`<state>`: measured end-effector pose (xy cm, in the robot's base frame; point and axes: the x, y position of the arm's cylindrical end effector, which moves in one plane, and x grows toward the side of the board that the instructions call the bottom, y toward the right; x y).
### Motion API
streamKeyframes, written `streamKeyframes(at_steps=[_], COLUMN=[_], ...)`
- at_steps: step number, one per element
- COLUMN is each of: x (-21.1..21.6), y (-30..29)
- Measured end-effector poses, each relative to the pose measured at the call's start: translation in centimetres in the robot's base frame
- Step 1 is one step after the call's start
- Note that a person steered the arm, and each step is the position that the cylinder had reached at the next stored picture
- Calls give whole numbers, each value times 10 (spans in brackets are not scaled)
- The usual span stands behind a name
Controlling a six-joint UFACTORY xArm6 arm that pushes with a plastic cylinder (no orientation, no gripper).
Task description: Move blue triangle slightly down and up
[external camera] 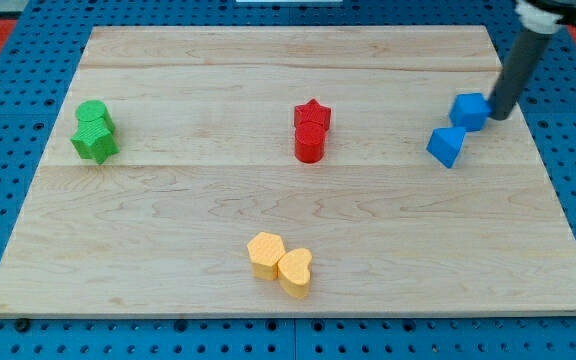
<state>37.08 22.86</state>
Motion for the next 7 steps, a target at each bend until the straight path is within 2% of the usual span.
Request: streamKeyframes(at_steps=[1, 4, 5, 6, 7], x=[0, 2, 28, 75, 99], y=[-47, -50, -45, -18, -1])
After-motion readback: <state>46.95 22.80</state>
